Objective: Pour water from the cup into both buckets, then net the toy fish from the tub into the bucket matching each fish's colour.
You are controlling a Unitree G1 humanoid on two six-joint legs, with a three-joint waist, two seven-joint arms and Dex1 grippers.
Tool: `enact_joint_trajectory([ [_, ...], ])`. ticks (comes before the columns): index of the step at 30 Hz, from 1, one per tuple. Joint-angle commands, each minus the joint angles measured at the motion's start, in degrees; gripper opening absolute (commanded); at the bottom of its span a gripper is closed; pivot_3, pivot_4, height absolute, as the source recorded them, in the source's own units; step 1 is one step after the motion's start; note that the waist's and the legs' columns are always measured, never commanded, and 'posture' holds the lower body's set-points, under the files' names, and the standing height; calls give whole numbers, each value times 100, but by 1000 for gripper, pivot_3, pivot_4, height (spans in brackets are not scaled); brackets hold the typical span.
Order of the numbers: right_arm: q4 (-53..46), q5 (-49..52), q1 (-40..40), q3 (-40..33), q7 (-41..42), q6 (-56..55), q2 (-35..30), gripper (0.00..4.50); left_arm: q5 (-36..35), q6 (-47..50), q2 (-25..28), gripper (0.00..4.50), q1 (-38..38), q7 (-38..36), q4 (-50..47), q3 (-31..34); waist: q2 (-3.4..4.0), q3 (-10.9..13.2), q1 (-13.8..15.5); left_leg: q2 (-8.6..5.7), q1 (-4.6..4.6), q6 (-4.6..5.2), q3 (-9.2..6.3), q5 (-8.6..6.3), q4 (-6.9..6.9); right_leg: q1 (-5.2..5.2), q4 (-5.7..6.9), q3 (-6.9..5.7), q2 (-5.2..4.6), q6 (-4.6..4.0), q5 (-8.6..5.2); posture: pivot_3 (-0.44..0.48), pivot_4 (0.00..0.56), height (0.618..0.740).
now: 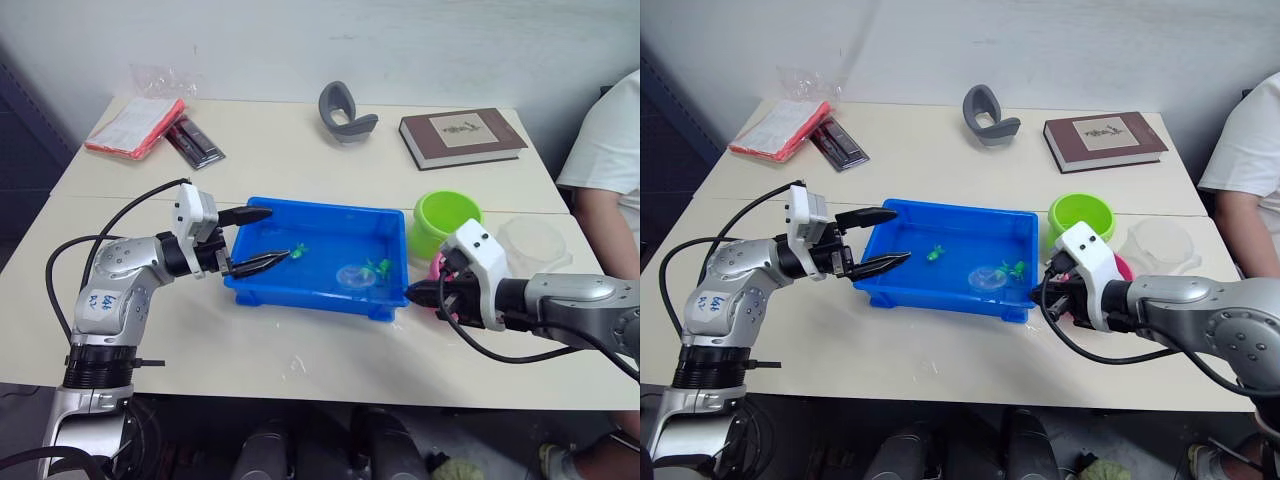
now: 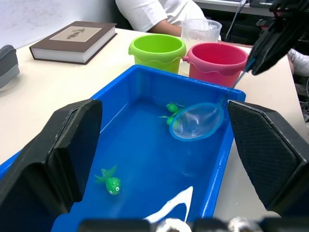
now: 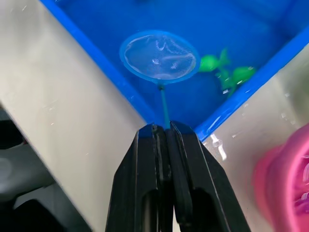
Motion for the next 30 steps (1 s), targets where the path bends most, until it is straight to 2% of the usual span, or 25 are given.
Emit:
enact_joint_trajectory([
  [1, 333, 732, -387, 123, -313, 331, -20, 0, -87, -26, 38, 4412, 4, 27, -203, 104, 0, 0, -7, 0, 0, 0, 1, 0, 0, 0, 0, 1, 0, 0, 0, 0, 150, 740],
  [4, 959, 1325, -807, 465, -706, 642, -91, 0, -72, -49, 19, 4412, -23, 27, -160, 90, 0, 0, -35, 0, 1, 1, 3, 0, 0, 0, 1, 2, 0, 0, 0, 0, 150, 740],
  [10, 1797, 1314, -1864, 1064, -641, 1504, -69, 0, -55, -116, -37, 4412, 22, 86, -155, 90, 0, 0, -66, 2, -4, 3, 2, -1, -1, -4, -2, 1, -4, 0, 0, 0, 150, 740],
  [18, 2700, 474, -2705, 1373, -718, 2031, 479, 0, -20, -244, -211, 4412, 59, 191, -122, 47, 0, 0, -73, 3, -9, 8, 5, -4, -1, -4, -8, -1, -7, 2, 1, 0, 150, 740],
  [23, 2693, 136, -3117, 1824, -567, 2031, 411, 0, 9, -331, -292, 4412, 118, 212, -95, 28, 0, 0, -73, 3, -17, 8, 5, -4, -1, -12, -8, -3, -5, 2, 1, 0, 150, 740],
  [30, 2808, -170, -3323, 1852, -485, 2031, 613, 0, 43, -399, -376, 4412, 96, 251, -36, 16, 0, 0, -68, 1, -22, 11, 4, -6, -1, -13, -14, -6, -6, 5, 3, 0, 150, 740],
])
